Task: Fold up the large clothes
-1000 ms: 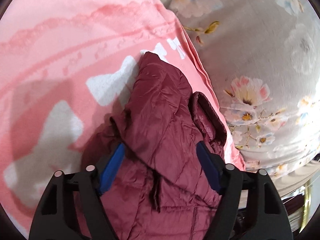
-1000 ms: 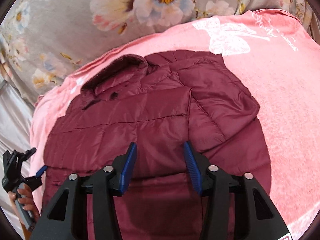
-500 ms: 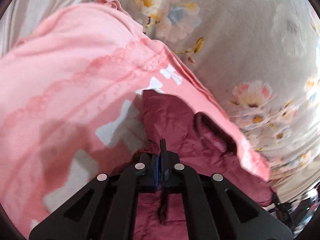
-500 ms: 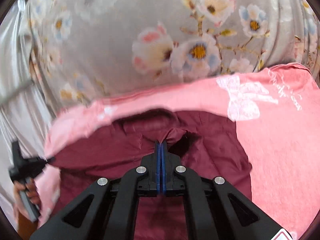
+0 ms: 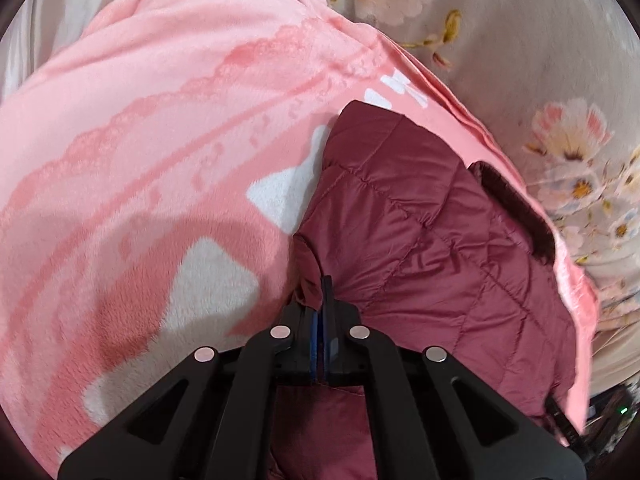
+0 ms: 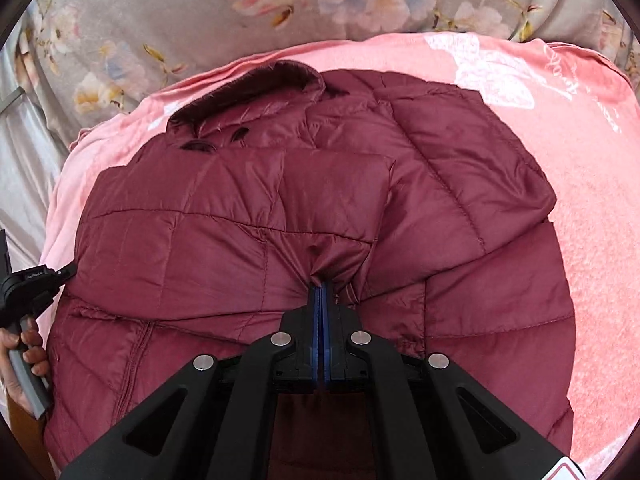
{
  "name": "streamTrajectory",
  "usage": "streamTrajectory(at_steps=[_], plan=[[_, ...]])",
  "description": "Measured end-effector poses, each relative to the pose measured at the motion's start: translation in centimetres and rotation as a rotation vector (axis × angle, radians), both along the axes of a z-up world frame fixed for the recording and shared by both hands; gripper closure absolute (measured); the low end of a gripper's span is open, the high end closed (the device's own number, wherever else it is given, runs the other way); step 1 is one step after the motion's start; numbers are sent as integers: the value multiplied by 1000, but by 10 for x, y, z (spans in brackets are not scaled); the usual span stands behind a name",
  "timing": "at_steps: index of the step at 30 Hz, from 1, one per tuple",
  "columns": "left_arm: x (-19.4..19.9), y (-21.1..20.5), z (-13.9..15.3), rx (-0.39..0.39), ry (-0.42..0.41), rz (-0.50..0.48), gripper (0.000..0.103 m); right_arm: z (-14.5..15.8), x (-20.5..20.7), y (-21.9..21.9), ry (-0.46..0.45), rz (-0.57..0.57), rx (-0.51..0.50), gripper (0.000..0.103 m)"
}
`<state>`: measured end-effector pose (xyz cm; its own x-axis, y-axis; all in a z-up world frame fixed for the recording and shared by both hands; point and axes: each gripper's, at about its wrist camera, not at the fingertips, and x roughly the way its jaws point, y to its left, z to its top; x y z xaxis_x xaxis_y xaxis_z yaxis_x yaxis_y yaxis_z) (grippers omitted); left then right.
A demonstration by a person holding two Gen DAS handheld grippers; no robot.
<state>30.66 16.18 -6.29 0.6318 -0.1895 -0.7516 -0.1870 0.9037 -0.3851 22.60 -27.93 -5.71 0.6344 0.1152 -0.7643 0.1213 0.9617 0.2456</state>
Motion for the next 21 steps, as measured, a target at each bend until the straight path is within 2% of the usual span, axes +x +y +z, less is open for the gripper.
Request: streamTrajectory(at_steps=[1,3,4,5,6,8,10,13,15,17,21], plan=[[0,-3,1,29,0,-5,101,1,1,-1,3,0,-6,103],[-4,-7,8,93,-5,-15,98,7,-6,-1,-6,-16,-26,95],[-8,-9,14,120,-14,-21,96,16,-15,-2,-24,-47,-53,88],[-16,-10,24,161,-34,-27,91,23,-20,-2,-43,-62,-70,83],[-24,-12,36,207,-59,-21,83,36,-30,0,-85,-80,-93,83],[-38,-20,61,262,-126,-18,80,54,-41,7,-141,-73,-104,83],[-46,-37,89,269,-193,-56,80,72,-42,26,-186,-27,-95,84],[-40,-72,104,193,-211,-166,80,81,-27,67,-201,79,-91,86],[-31,-97,96,174,-181,-230,80,74,-17,85,-184,115,-87,89],[-23,-122,76,214,-143,-273,80,59,-5,100,-140,147,-68,92],[-20,-144,38,250,-68,-313,80,23,10,112,-49,168,-65,93]])
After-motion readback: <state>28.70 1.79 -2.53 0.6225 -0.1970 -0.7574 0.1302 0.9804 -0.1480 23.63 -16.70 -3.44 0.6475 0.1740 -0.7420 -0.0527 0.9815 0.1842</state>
